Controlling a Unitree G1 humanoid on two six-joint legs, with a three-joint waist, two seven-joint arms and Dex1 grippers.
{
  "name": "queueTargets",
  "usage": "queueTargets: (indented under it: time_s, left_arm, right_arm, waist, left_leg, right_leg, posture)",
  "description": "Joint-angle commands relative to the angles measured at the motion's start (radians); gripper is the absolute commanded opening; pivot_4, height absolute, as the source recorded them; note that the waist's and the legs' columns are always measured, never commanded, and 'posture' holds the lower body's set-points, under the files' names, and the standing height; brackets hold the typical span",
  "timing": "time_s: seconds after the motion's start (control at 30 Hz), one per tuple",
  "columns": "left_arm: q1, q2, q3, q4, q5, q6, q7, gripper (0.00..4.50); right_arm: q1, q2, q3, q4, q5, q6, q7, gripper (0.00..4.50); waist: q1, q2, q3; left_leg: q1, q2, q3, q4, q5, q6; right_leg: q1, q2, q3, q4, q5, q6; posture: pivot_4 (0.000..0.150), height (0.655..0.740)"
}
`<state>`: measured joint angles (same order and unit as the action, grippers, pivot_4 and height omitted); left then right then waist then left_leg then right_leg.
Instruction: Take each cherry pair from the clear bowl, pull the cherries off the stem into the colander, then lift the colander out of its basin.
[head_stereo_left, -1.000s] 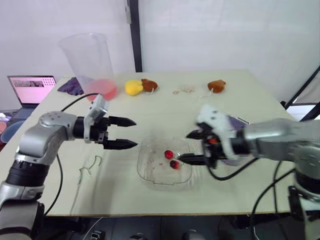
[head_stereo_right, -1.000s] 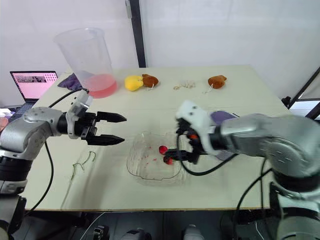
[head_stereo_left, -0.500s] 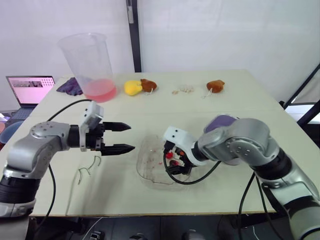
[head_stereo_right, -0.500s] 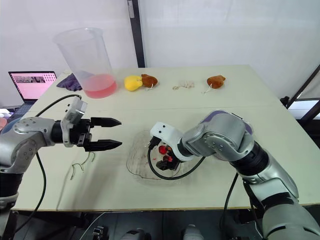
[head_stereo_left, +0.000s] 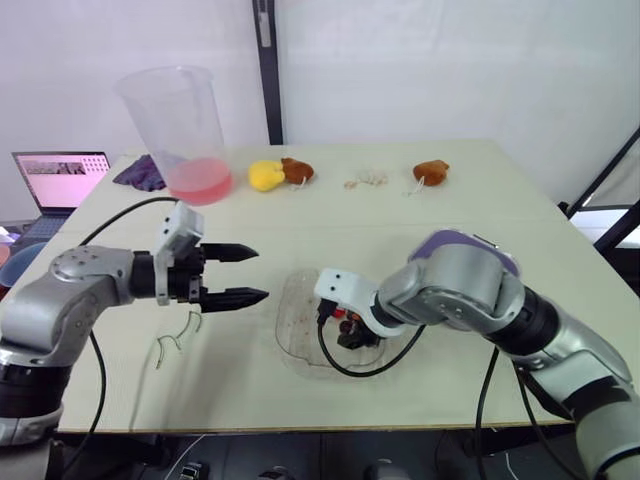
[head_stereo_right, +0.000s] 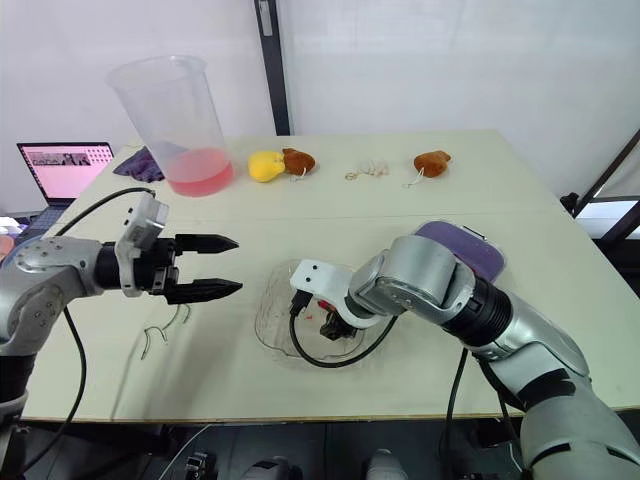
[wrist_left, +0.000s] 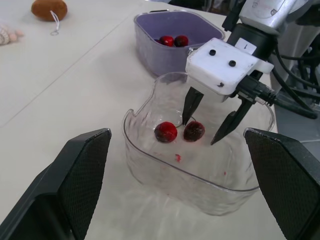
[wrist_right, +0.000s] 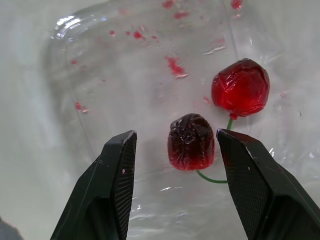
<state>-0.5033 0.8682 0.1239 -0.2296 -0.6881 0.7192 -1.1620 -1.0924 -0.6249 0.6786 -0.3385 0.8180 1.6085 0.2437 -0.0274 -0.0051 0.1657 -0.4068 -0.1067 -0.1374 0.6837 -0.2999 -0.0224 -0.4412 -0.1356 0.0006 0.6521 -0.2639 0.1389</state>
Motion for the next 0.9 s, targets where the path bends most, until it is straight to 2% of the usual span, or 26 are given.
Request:
queueTargets:
  time_s: [0.03,0.17,0.27,0.33,0.53,0.63,0.8,0.9]
  left_arm:
    - [-0.003,0.014,0.03,-0.05,-0.034,0.019,0.014,4.5]
    - [-0.011,0.011,0.032,-0.057,-0.044,0.031,0.028,4.5]
    - [-0.017,0.008,0.032,-0.057,-0.048,0.034,0.035,4.5]
    - [-0.014,0.008,0.031,-0.06,-0.048,0.031,0.038,4.5]
    - [0.006,0.003,0.048,-0.073,-0.065,0.031,0.057,4.5]
    - [0.019,0.003,0.054,-0.083,-0.071,0.031,0.067,4.5]
    - [0.033,0.006,0.056,-0.084,-0.075,0.025,0.079,4.5]
    - [0.032,0.008,0.052,-0.08,-0.08,0.032,0.079,4.5]
  right_arm:
    - [-0.018,0.018,0.021,0.003,-0.041,0.006,0.016,2.66]
    - [-0.019,0.025,0.036,0.01,-0.083,0.006,0.027,2.66]
    - [-0.022,0.027,0.042,0.012,-0.108,0.006,0.042,1.87]
    - [-0.033,0.024,0.056,0.008,-0.126,0.006,0.061,1.0]
    - [-0.055,0.011,0.098,-0.009,-0.173,-0.015,0.129,1.0]
    - [-0.091,-0.021,0.162,-0.032,-0.232,-0.124,0.198,1.0]
    - [-0.234,-0.167,0.385,-0.072,-0.504,-0.586,0.52,1.0]
    - [-0.246,-0.188,0.423,-0.019,-0.639,-0.841,0.69,1.0]
  waist:
    - [-0.004,0.0,0.0]
    - [-0.014,0.0,0.0]
    - [-0.017,0.0,0.0]
    - [-0.017,0.0,0.0]
    - [-0.016,0.0,0.0]
    - [-0.017,0.0,0.0]
    - [-0.015,0.0,0.0]
    - [-0.017,0.0,0.0]
  left_leg:
    - [0.0,0.0,0.0,0.0,0.0,0.0]
    - [0.0,0.0,0.0,0.0,0.0,0.0]
    - [0.0,0.0,0.0,0.0,0.0,0.0]
    - [0.0,0.0,0.0,-0.001,0.0,0.0]
    - [0.0,0.0,0.0,-0.001,0.0,0.0]
    - [0.0,0.0,0.0,-0.001,0.0,0.0]
    - [0.0,0.0,0.0,-0.001,0.0,0.0]
    - [0.0,0.0,0.001,-0.001,0.0,0.0]
  right_leg:
    - [0.0,0.0,0.0,0.0,0.0,0.0]
    - [0.0,0.0,0.0,0.0,0.0,0.0]
    - [0.0,0.0,0.0,0.001,0.0,0.0]
    - [-0.001,0.0,0.0,0.001,0.0,0.0]
    - [0.0,0.0,0.0,0.0,0.0,0.0]
    - [-0.001,0.0,0.0,0.001,0.0,0.0]
    - [-0.001,0.0,0.0,0.0,0.0,0.0]
    - [-0.002,0.0,0.0,0.001,0.0,0.0]
  posture:
    - [0.15,0.74]
    - [0.15,0.74]
    - [0.15,0.74]
    - [0.15,0.74]
    - [0.15,0.74]
    - [0.15,0.74]
    - [0.15,0.74]
    - [0.15,0.74]
